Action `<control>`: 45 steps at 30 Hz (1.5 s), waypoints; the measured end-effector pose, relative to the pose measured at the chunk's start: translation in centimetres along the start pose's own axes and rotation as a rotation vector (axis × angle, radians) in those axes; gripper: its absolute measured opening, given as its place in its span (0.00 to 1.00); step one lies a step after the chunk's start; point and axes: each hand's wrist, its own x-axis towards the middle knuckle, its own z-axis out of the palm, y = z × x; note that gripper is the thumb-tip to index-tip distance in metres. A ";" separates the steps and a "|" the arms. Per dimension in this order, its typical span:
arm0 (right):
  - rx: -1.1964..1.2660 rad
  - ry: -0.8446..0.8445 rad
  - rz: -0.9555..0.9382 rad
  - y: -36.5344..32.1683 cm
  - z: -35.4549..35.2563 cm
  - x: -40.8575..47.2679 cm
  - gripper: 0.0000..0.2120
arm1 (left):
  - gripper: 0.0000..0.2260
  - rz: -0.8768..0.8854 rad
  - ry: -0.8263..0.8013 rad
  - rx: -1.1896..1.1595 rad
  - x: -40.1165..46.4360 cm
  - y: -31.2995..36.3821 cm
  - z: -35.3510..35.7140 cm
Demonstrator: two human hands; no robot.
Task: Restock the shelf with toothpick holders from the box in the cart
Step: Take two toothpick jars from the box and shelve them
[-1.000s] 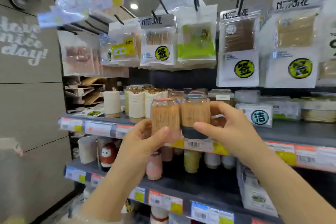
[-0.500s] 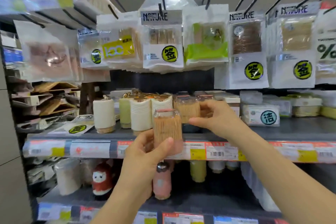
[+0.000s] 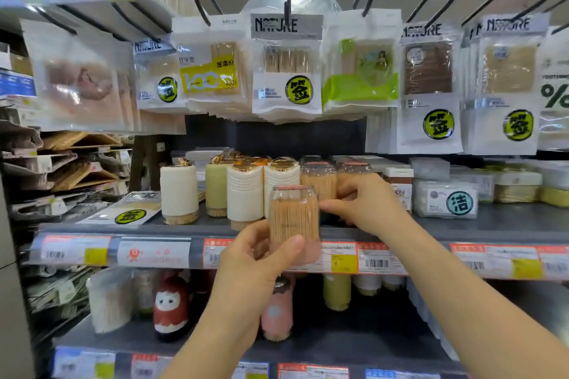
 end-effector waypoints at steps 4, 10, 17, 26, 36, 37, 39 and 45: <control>0.095 0.095 -0.079 0.0 -0.8 -1.3 0.07 | 0.22 0.020 0.011 -0.007 -0.2 0.1 0.4; 0.592 -0.182 -0.165 -0.6 -3.4 -4.7 0.19 | 0.14 0.084 -0.039 -0.013 -0.4 0.7 2.8; 0.720 -0.140 -0.157 0.9 -5.3 -4.6 0.15 | 0.14 0.438 0.009 0.427 0.1 -0.7 5.0; 0.492 0.027 -0.068 3.7 -5.8 -2.2 0.09 | 0.24 0.997 0.196 1.321 1.3 -6.2 1.1; 0.389 -0.012 -0.085 3.6 -5.0 -1.4 0.12 | 0.23 1.007 0.201 1.182 2.3 -7.2 0.9; 0.351 -0.011 -0.083 3.6 -4.9 -1.3 0.13 | 0.23 1.012 0.200 1.173 2.4 -7.3 0.9; 0.279 -0.001 -0.078 3.6 -4.7 -1.2 0.13 | 0.22 1.032 0.203 1.165 2.5 -7.5 0.9; 0.207 0.021 -0.047 3.7 -4.4 -0.9 0.15 | 0.23 1.032 0.219 1.176 2.6 -7.8 0.9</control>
